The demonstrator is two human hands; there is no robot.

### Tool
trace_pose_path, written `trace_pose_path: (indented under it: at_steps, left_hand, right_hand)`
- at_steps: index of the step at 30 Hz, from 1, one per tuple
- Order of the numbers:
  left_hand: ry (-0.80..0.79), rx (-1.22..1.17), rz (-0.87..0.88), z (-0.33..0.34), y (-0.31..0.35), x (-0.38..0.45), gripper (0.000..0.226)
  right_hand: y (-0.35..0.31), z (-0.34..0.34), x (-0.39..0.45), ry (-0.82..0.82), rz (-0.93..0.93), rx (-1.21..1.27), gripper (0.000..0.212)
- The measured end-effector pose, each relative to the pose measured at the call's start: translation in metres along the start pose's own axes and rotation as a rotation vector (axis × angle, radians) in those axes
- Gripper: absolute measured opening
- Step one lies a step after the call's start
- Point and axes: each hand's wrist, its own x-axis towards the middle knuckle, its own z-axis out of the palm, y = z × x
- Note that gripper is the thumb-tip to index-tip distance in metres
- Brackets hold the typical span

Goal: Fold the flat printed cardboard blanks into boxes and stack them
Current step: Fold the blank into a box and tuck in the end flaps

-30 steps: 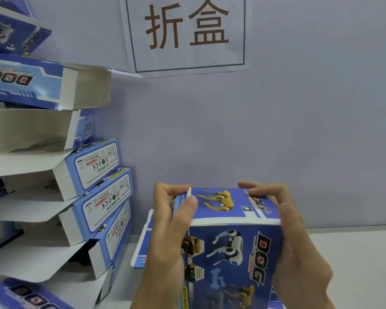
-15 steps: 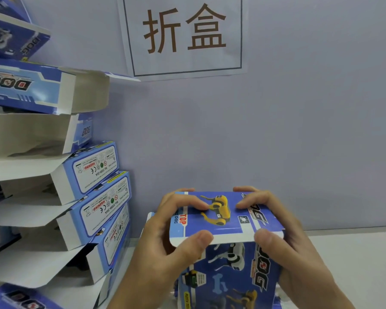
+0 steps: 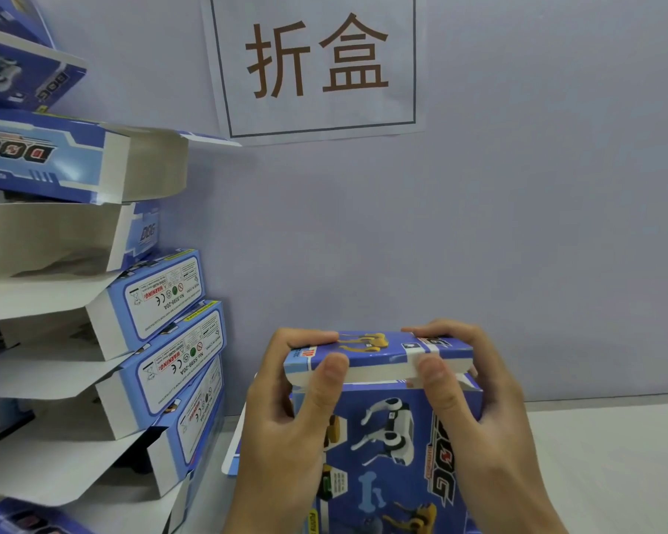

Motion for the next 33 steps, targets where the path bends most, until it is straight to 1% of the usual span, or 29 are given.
trace_pose_path:
  at_steps: [3, 7, 9, 13, 15, 16, 18, 19, 21, 22, 23, 24, 25, 26, 27, 28, 30, 31, 33]
  left_hand:
    - [0.008, 0.008, 0.019, 0.003, 0.000, 0.000, 0.066]
    - [-0.018, 0.000, 0.046, 0.001, -0.001, -0.002, 0.036]
    - [-0.049, -0.030, 0.032, -0.001, -0.002, -0.002, 0.033]
    - [-0.089, -0.119, -0.035, -0.007, -0.004, -0.001, 0.033]
    - [-0.101, -0.147, -0.074, -0.011, -0.005, -0.001, 0.037]
    - [-0.106, -0.168, -0.097, -0.012, -0.004, 0.000, 0.042]
    - [-0.093, -0.243, -0.120, -0.014, -0.002, 0.001, 0.054]
    - [-0.071, -0.283, -0.115, -0.015, -0.002, 0.001, 0.053]
    - [-0.017, -0.319, -0.082, -0.015, -0.003, 0.002, 0.039]
    - [0.008, -0.308, -0.065, -0.014, -0.003, 0.003, 0.035]
    - [0.026, -0.283, -0.050, -0.014, -0.003, 0.004, 0.037]
    - [0.041, -0.255, -0.037, -0.013, -0.003, 0.004, 0.045]
    - [0.056, -0.232, -0.027, -0.012, -0.003, 0.004, 0.051]
    - [0.068, -0.219, -0.019, -0.012, -0.004, 0.004, 0.054]
    - [0.065, -0.208, -0.008, -0.012, -0.005, 0.004, 0.054]
    - [0.056, -0.196, -0.001, -0.012, -0.006, 0.004, 0.054]
    - [0.047, -0.183, 0.001, -0.012, -0.008, 0.003, 0.054]
    - [0.051, -0.182, 0.002, -0.012, -0.009, 0.003, 0.053]
    - [0.074, -0.196, 0.015, -0.009, -0.010, 0.003, 0.051]
  right_hand:
    - [-0.001, 0.001, 0.000, 0.007, 0.013, 0.051, 0.038]
    - [0.001, -0.005, 0.000, -0.027, 0.067, 0.122, 0.037]
    - [0.004, -0.008, 0.000, -0.046, 0.113, 0.147, 0.037]
    - [0.007, -0.013, -0.001, -0.109, 0.183, 0.207, 0.032]
    - [0.006, -0.016, 0.000, -0.140, 0.199, 0.219, 0.027]
    - [0.005, -0.016, 0.000, -0.155, 0.211, 0.226, 0.028]
    - [0.002, -0.017, 0.000, -0.196, 0.221, 0.277, 0.041]
    - [0.000, -0.016, 0.000, -0.215, 0.219, 0.306, 0.044]
    - [-0.001, -0.014, 0.000, -0.226, 0.198, 0.278, 0.036]
    - [-0.003, -0.011, 0.000, -0.220, 0.180, 0.240, 0.036]
    - [-0.003, -0.009, 0.000, -0.206, 0.160, 0.206, 0.041]
    - [-0.004, -0.007, 0.001, -0.180, 0.139, 0.177, 0.045]
    - [-0.003, -0.005, 0.001, -0.145, 0.121, 0.155, 0.043]
    - [-0.003, -0.004, 0.001, -0.107, 0.106, 0.149, 0.035]
    - [-0.003, -0.003, 0.001, -0.079, 0.090, 0.143, 0.029]
    - [-0.003, -0.002, 0.001, -0.063, 0.078, 0.125, 0.028]
    - [-0.002, -0.002, 0.001, -0.072, 0.070, 0.095, 0.044]
    - [-0.002, -0.003, 0.001, -0.074, 0.082, 0.108, 0.047]
    - [0.000, -0.006, 0.001, -0.077, 0.110, 0.158, 0.039]
